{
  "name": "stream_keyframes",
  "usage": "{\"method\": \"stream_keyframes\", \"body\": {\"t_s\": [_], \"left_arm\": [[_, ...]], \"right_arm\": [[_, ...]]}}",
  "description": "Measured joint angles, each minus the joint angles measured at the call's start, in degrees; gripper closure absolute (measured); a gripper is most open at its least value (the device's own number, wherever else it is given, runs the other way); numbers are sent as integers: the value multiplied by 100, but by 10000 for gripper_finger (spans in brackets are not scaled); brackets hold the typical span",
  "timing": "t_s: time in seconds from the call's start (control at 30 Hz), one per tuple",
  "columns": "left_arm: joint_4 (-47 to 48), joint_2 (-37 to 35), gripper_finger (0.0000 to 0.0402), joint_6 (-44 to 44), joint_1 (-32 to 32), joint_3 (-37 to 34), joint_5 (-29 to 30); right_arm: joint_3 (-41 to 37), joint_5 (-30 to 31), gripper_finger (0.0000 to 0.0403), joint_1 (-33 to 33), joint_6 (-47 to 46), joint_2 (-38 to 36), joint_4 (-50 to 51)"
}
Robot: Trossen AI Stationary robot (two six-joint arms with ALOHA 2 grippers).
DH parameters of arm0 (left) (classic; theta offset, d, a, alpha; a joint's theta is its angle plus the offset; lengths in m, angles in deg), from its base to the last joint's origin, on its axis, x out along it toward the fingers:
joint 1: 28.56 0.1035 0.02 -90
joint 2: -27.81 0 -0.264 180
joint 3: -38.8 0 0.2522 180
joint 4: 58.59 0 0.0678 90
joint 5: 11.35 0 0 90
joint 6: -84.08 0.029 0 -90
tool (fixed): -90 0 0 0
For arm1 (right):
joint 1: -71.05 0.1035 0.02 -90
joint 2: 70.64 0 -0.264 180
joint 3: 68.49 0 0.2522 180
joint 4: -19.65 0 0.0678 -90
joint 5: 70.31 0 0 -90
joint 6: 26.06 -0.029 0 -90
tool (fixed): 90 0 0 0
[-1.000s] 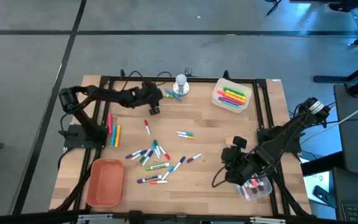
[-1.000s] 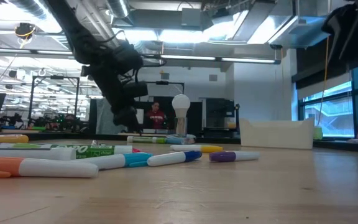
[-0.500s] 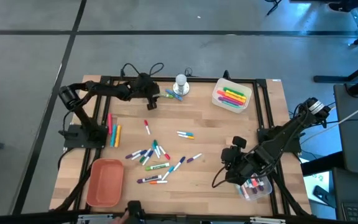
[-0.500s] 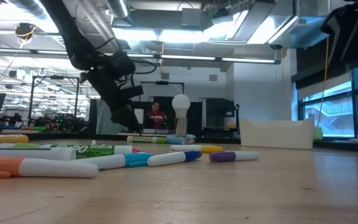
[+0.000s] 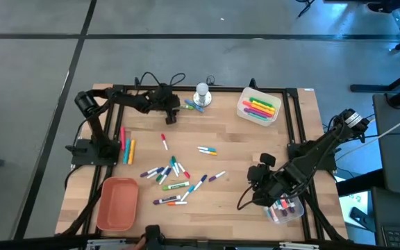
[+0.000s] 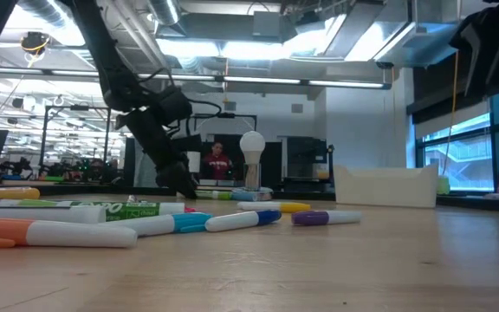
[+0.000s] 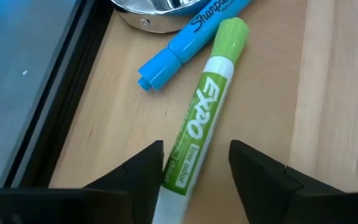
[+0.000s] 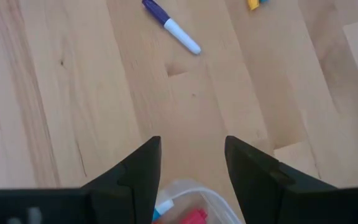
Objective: Pick & Place Markers
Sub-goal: Put the medium light green marker pen into the transparent bin
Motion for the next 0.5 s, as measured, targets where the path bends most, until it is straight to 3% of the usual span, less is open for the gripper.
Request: {"method": "stream_keyframes", "body": {"t_s": [0.37, 0.5], "left_arm": [[197, -143, 328, -275, -232, -13, 48], [275, -160, 338, -750, -403, -16, -451]], "right_arm": [[-4, 0, 224, -2, -2, 0, -82], [-4, 0, 224, -2, -2, 0, -102]]}}
